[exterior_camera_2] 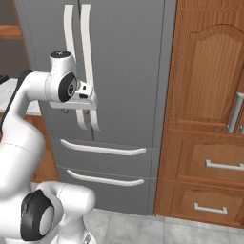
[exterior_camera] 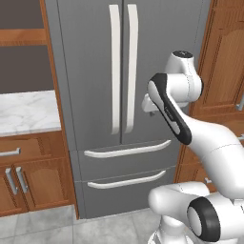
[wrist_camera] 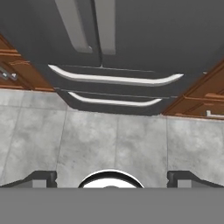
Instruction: Retrieve the sausage and cheese from the fridge and place them on the cutting board on the counter.
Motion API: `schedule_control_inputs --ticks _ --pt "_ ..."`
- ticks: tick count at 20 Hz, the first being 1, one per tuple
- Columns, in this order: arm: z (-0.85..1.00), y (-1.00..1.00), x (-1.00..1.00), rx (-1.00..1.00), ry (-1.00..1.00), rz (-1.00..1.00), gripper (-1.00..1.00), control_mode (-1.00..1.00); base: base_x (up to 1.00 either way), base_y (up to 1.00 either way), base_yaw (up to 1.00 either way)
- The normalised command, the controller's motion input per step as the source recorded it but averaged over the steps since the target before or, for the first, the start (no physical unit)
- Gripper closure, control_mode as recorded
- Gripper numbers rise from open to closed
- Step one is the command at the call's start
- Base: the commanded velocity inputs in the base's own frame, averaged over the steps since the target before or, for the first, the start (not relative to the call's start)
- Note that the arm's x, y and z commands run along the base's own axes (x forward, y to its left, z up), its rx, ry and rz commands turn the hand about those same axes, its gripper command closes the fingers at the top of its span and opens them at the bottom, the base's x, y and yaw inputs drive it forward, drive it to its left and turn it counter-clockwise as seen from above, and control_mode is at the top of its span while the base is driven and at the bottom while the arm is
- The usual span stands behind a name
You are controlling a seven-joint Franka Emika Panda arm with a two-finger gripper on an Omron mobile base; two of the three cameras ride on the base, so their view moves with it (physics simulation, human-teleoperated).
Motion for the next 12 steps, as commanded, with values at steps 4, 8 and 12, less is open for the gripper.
schedule_control_inputs --ticks 4,8,12 --pt "-0.13 0.31 0.10 0.00 -0.27 0.01 -1.00 -1.00 0.00 0.00 0.00" --pt "0.00 0.29 0.38 0.00 -0.38 0.00 -1.00 -1.00 0.00 0.00 0.00" --pt "0.00 0.21 0.59 0.00 -0.08 -0.02 -1.00 -1.00 0.00 0.00 0.00"
